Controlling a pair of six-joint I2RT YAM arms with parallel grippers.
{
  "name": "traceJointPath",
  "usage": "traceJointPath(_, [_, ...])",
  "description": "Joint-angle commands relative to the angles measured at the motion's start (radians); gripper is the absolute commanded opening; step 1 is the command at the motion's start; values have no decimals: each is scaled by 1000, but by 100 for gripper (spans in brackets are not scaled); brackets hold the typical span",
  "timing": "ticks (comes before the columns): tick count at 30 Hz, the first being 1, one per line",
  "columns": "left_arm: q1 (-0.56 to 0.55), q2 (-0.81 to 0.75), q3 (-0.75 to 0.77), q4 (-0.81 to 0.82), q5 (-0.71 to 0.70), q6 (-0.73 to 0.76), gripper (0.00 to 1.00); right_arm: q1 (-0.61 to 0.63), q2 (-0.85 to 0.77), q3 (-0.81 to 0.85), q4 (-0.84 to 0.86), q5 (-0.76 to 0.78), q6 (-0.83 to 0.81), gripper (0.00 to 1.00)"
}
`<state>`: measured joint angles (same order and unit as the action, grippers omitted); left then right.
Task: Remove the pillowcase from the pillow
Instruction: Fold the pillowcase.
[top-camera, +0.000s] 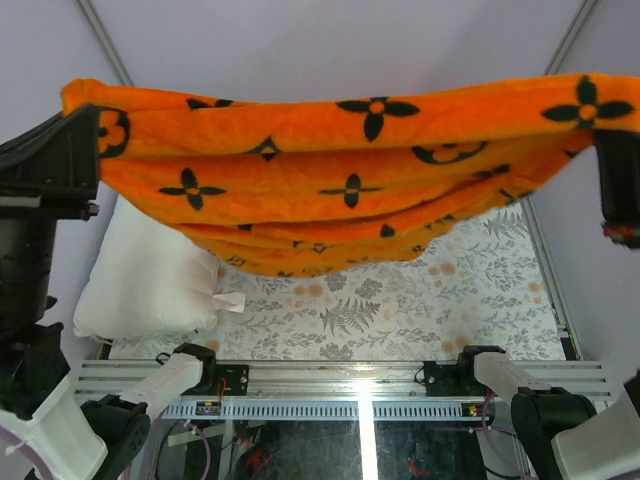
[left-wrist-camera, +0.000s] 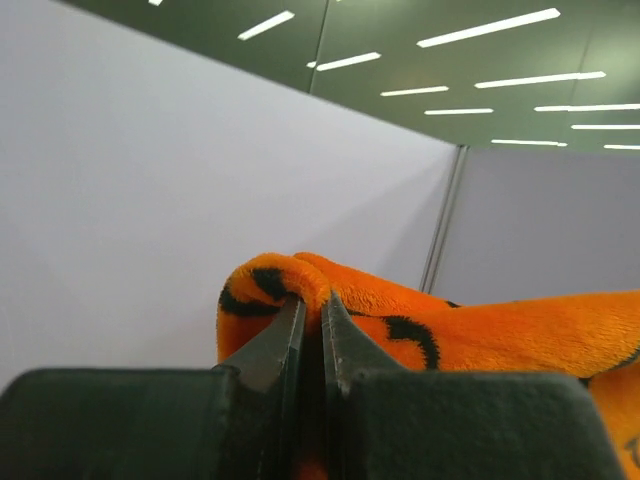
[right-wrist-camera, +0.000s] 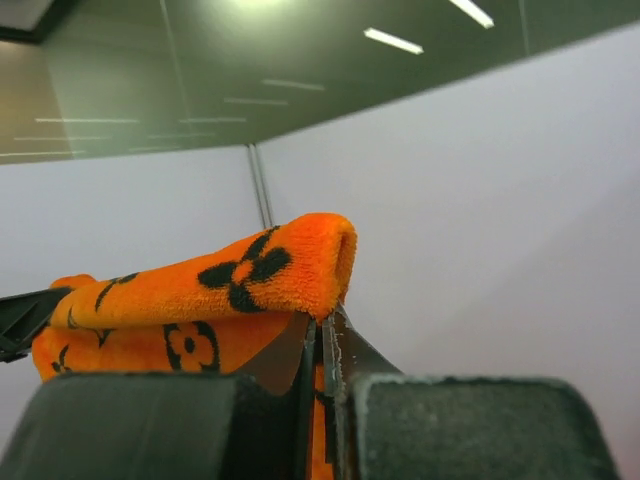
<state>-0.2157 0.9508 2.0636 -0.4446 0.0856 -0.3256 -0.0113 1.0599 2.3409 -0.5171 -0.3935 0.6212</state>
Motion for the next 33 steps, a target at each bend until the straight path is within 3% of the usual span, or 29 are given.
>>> traceJointPath(1, [3, 66, 140, -119, 7, 12, 0, -4, 94, 127, -80, 57, -26, 0])
traceJointPath(6, [1, 169, 209, -158, 1, 33, 0, -4, 128, 69, -35, 81, -27, 0])
traceJointPath(13, [3, 264, -142, 43, -30, 32, 0, -3, 221, -283, 104, 124, -29, 0])
traceJointPath(17, [17, 433, -258, 147, -66, 38, 0, -17, 344, -475, 212, 109, -9, 0])
traceJointPath(20, [48, 596, -299, 250, -2, 8, 0, -63, 486, -548, 292, 56, 48, 0])
traceJointPath(24, [70, 836, -254, 374, 45, -30, 0, -109, 735, -472, 320, 5, 93, 0])
traceJointPath(28, [82, 1132, -42, 440, 118, -69, 2, -126, 1021, -258, 289, -46, 86, 0])
traceJointPath(29, [87, 1202, 33, 439, 149, -83, 6, -130, 1083, -180, 254, -64, 81, 0])
traceJointPath(30, [93, 1273, 123, 423, 170, -95, 19, -134, 1148, -92, 218, -78, 77, 0])
traceJointPath(31, [98, 1330, 204, 398, 181, -107, 46, -139, 1207, -17, 183, -92, 75, 0])
traceJointPath(32, [103, 1382, 280, 368, 178, -119, 86, -148, 1249, 50, 150, -113, 81, 9])
traceJointPath(33, [107, 1416, 331, 337, 175, -122, 99, -156, 1274, 78, 142, -146, 96, 31])
